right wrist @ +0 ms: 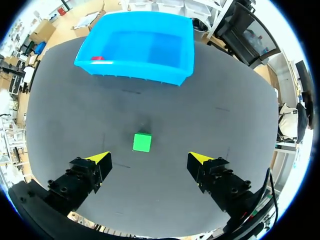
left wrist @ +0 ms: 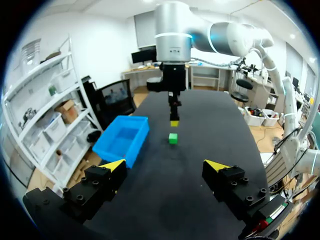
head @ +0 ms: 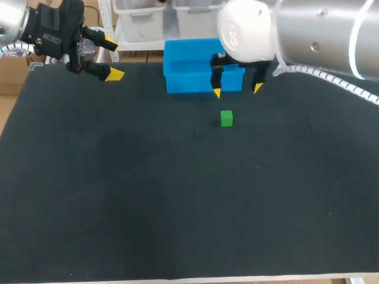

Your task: Use the left arm to pick the red cube and place it into the blue plastic box first, then use the right arm to grasp the green cube and put it into the same blue plastic box after the first action is fully finished.

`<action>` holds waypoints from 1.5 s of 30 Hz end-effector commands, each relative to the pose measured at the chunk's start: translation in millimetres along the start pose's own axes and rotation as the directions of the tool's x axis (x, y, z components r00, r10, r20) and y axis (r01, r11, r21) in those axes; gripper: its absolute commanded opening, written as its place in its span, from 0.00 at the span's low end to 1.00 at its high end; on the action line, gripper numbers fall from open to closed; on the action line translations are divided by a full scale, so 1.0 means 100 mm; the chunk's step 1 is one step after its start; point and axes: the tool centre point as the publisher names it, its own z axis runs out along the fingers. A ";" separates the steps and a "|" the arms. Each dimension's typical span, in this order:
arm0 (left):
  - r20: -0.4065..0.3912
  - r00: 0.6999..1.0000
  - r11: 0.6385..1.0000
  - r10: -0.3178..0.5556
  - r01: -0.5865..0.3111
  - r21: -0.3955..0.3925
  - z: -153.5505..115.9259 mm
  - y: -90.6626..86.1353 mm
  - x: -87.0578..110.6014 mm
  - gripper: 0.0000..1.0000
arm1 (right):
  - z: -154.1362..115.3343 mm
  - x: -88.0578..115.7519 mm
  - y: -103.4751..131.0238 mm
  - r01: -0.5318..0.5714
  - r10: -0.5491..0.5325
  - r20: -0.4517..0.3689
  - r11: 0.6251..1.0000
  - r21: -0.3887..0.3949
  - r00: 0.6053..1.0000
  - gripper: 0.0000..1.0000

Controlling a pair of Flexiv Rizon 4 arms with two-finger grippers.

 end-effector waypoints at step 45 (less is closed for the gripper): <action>0.005 1.000 1.000 0.004 -0.004 -0.001 0.00 0.00 0.01 1.00 | 0.47 -0.11 0.07 0.014 -0.015 -0.069 1.000 -0.018 0.998 1.00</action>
